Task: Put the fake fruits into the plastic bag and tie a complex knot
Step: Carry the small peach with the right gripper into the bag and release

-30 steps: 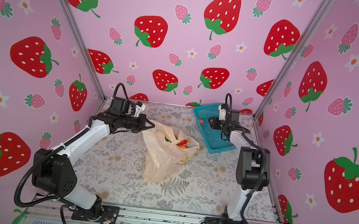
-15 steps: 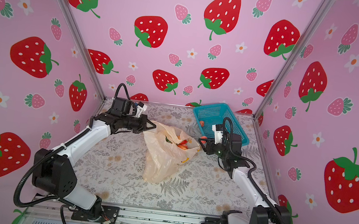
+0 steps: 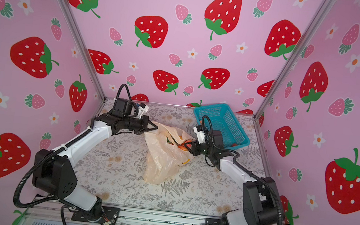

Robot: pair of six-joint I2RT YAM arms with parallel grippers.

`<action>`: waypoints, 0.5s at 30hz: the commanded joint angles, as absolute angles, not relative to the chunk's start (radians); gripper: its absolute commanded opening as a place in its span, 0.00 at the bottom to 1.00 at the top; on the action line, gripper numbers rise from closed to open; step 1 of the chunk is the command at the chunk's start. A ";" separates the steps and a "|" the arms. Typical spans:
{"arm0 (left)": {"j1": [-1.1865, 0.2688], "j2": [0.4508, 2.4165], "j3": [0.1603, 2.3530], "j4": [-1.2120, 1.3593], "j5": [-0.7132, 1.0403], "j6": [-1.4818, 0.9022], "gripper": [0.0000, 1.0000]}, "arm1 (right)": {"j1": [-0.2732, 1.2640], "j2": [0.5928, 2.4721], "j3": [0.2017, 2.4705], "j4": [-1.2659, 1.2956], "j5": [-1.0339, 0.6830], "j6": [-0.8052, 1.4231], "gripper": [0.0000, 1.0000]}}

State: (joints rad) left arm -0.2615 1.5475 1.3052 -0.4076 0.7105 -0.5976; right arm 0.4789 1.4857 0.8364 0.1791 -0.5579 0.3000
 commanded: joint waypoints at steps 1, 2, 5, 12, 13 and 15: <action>-0.265 1.534 1.310 -0.397 0.724 -0.589 0.00 | 0.505 1.552 0.896 0.277 -0.524 0.352 0.39; -0.266 1.532 1.309 -0.397 0.725 -0.589 0.00 | 0.511 1.582 0.910 0.306 -0.511 0.388 0.39; -0.266 1.532 1.310 -0.399 0.723 -0.585 0.00 | 0.551 1.661 0.950 0.374 -0.502 0.463 0.40; -0.268 1.536 1.312 -0.402 0.727 -0.586 0.00 | 0.630 1.734 0.986 0.406 -0.449 0.512 0.58; -0.268 1.536 1.312 -0.402 0.727 -0.586 0.00 | 0.630 1.725 0.978 0.403 -0.433 0.509 0.61; -0.269 1.534 1.312 -0.402 0.725 -0.584 0.00 | 0.629 1.700 0.957 0.396 -0.401 0.495 0.67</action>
State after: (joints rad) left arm -0.2634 1.5471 1.3052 -0.4080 0.7109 -0.5968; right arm 0.6369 1.7317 0.9657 0.3634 -0.4614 0.4755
